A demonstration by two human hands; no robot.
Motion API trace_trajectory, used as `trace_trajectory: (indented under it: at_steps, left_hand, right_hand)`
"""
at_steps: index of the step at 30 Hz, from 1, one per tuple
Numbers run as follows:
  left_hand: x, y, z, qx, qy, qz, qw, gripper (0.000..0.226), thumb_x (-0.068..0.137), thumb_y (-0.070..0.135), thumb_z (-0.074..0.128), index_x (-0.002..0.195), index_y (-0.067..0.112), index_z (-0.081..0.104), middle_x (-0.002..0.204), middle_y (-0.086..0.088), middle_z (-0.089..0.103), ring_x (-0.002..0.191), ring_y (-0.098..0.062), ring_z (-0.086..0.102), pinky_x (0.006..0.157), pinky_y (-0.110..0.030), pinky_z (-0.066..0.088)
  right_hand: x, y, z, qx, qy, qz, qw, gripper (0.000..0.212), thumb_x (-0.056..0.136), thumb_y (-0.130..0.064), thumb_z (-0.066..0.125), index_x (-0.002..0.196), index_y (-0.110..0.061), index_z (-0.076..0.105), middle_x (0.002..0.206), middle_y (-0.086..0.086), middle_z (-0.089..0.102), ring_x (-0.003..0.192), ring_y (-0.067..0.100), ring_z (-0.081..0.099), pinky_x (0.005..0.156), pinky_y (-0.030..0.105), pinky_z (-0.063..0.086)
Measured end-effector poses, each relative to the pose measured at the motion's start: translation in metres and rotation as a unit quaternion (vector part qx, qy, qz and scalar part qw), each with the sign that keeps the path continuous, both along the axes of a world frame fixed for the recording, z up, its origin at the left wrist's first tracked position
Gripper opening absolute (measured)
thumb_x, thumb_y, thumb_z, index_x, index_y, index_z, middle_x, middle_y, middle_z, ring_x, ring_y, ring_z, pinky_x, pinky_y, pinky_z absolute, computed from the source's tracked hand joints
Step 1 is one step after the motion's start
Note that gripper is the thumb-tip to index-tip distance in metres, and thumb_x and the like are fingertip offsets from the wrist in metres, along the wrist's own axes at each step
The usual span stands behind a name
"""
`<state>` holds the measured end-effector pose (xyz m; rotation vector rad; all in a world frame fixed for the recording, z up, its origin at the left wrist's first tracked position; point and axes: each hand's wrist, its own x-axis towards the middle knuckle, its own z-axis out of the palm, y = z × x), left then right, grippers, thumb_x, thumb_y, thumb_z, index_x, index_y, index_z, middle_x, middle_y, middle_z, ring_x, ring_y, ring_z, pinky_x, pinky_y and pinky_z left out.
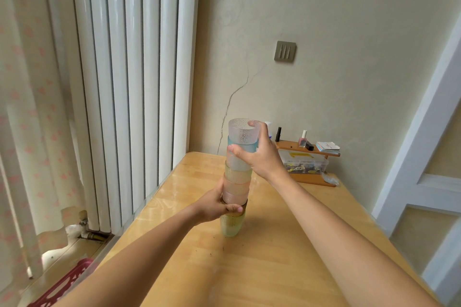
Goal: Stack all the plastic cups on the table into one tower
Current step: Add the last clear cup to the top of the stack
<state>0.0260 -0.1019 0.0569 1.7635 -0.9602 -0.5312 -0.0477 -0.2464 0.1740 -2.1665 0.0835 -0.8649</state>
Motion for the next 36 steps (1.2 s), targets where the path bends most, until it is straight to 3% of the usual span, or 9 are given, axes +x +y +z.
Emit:
trace_trajectory:
  at_steps: [2, 6, 8, 15, 21, 24, 27, 31, 36]
  left_hand:
    - [0.0, 0.001, 0.0, -0.001, -0.007, -0.006, 1.0, 0.095, 0.092, 0.012, 0.08, 0.16, 0.031, 0.017, 0.137, 0.005, 0.059, 0.107, 0.006, 0.057, 0.067, -0.002, 0.051]
    - [0.001, 0.0, -0.001, -0.003, -0.012, -0.009, 1.0, 0.097, 0.092, 0.015, 0.081, 0.162, 0.029, 0.014, 0.141, 0.002, 0.058, 0.111, 0.009, 0.056, 0.069, -0.003, 0.051]
    - [0.001, 0.0, -0.002, -0.005, -0.015, -0.009, 1.0, 0.097, 0.093, 0.015, 0.081, 0.161, 0.029, 0.014, 0.142, 0.001, 0.058, 0.111, 0.009, 0.056, 0.068, -0.002, 0.05]
    - [0.007, -0.004, -0.007, 0.0, -0.008, -0.002, 1.0, 0.094, 0.093, 0.013, 0.08, 0.161, 0.027, 0.018, 0.138, 0.002, 0.06, 0.103, 0.008, 0.057, 0.065, -0.001, 0.05]
    - [0.012, -0.004, -0.013, -0.01, 0.007, -0.006, 1.0, 0.098, 0.089, 0.012, 0.084, 0.161, 0.033, 0.019, 0.144, 0.001, 0.06, 0.111, 0.002, 0.059, 0.066, -0.002, 0.05]
    - [0.014, -0.003, -0.022, 0.004, 0.007, -0.009, 1.0, 0.108, 0.085, 0.01, 0.088, 0.162, 0.036, 0.016, 0.147, 0.005, 0.057, 0.124, -0.015, 0.058, 0.08, -0.009, 0.056]
    - [0.019, -0.002, -0.04, 0.009, -0.003, 0.0, 1.0, 0.107, 0.08, 0.013, 0.092, 0.161, 0.035, 0.025, 0.144, 0.009, 0.06, 0.128, -0.02, 0.06, 0.104, -0.03, 0.055]
    - [0.023, -0.003, -0.052, -0.013, 0.029, 0.022, 0.999, 0.095, 0.077, 0.009, 0.093, 0.149, 0.044, 0.043, 0.137, -0.002, 0.063, 0.102, -0.019, 0.064, 0.075, -0.029, 0.054]
    - [0.03, -0.01, -0.049, -0.025, 0.045, 0.031, 0.998, 0.083, 0.075, 0.012, 0.093, 0.141, 0.042, 0.053, 0.13, -0.002, 0.064, 0.095, -0.021, 0.066, 0.075, -0.041, 0.053]
  right_hand:
    - [-0.001, 0.001, -0.002, 0.019, 0.004, 0.02, 1.0, 0.082, 0.08, -0.038, 0.087, 0.143, -0.023, 0.037, 0.128, -0.008, 0.056, 0.115, 0.012, 0.055, 0.08, 0.009, 0.043]
    - [0.002, 0.002, -0.011, 0.035, 0.02, 0.035, 0.999, 0.096, 0.071, -0.042, 0.092, 0.142, -0.029, 0.03, 0.126, -0.014, 0.058, 0.119, 0.014, 0.059, 0.096, 0.031, 0.053]
    - [0.004, 0.002, -0.016, 0.023, 0.025, 0.018, 0.999, 0.094, 0.068, -0.043, 0.093, 0.138, -0.029, 0.032, 0.125, -0.01, 0.061, 0.117, 0.018, 0.062, 0.098, 0.04, 0.055]
    - [0.007, 0.005, -0.022, 0.002, -0.003, -0.011, 1.0, 0.083, 0.071, -0.038, 0.091, 0.131, -0.022, 0.036, 0.117, -0.003, 0.063, 0.109, 0.024, 0.063, 0.089, 0.039, 0.055]
    - [0.005, 0.0, -0.035, 0.052, 0.035, 0.03, 0.998, 0.093, 0.069, -0.043, 0.092, 0.138, -0.03, 0.031, 0.125, -0.011, 0.064, 0.116, 0.014, 0.064, 0.098, 0.037, 0.055]
    - [0.0, -0.002, -0.065, 0.07, 0.067, 0.03, 0.995, 0.093, 0.069, -0.041, 0.092, 0.14, -0.027, 0.034, 0.121, -0.02, 0.062, 0.116, 0.01, 0.064, 0.099, 0.034, 0.054]
    - [-0.008, -0.003, -0.103, 0.078, 0.111, 0.03, 0.99, 0.086, 0.07, -0.04, 0.092, 0.136, -0.028, 0.038, 0.118, -0.018, 0.065, 0.11, 0.007, 0.066, 0.092, 0.026, 0.053]
    - [-0.012, -0.006, -0.133, 0.068, 0.142, 0.018, 0.987, 0.075, 0.071, -0.037, 0.09, 0.129, -0.03, 0.042, 0.11, -0.02, 0.066, 0.104, 0.008, 0.067, 0.085, 0.025, 0.054]
    - [0.0, -0.017, -0.129, 0.054, 0.148, 0.01, 0.987, 0.074, 0.069, -0.04, 0.09, 0.128, -0.029, 0.046, 0.112, -0.02, 0.066, 0.1, 0.006, 0.068, 0.085, 0.028, 0.056]
